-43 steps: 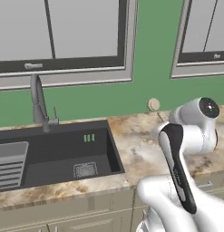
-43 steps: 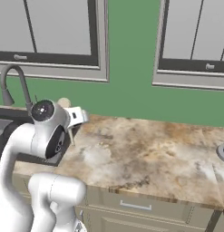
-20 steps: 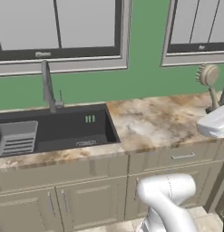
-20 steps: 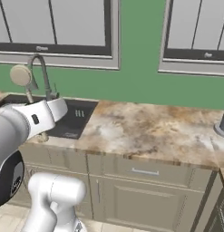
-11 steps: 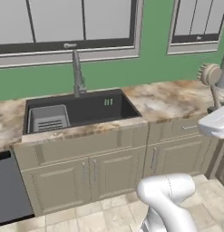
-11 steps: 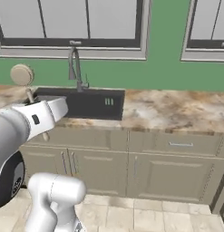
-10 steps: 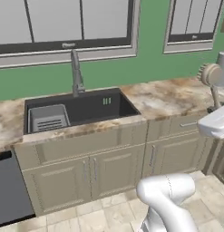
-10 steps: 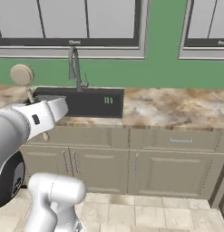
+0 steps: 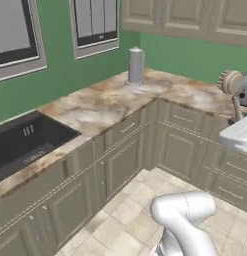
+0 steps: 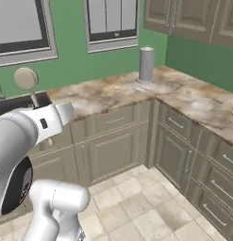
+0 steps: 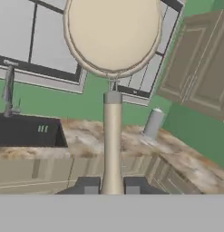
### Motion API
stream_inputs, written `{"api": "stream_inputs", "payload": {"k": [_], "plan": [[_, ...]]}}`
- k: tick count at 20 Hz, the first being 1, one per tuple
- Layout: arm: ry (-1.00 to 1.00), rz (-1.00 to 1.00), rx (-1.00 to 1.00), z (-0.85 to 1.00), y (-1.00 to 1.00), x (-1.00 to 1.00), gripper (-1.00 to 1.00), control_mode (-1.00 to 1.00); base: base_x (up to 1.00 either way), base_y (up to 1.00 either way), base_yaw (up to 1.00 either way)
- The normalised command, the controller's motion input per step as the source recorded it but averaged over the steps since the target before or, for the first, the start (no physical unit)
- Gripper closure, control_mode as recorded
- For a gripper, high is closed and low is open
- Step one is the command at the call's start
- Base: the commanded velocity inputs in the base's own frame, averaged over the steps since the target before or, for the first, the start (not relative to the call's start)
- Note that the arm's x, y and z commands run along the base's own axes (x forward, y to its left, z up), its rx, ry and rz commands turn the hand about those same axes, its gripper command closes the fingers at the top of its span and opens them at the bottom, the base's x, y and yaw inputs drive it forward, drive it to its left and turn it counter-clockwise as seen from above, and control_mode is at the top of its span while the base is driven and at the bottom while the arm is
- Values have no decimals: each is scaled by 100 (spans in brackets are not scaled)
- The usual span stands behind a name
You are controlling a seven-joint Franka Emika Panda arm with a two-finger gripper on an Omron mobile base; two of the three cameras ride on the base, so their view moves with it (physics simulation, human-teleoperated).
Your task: Grab the spray bottle from the cabinet, then place it next to the cutting board for sanitizing. Then grab the dish brush from the countertop next to the sink and place it next to the cutting board.
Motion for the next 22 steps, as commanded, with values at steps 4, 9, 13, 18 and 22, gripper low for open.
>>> {"api": "stream_inputs", "payload": {"k": [4,9,13,18,22], "plan": [[0,0,0,0,0,0,100,100,-31,9,-98],[0,0,0,0,0,0,100,100,-19,4,-99],[0,0,0,0,0,0,100,100,0,-28,-84],[0,0,0,0,0,0,100,100,25,-84,-34],[0,0,0,0,0,0,100,100,20,-100,-2]]}}
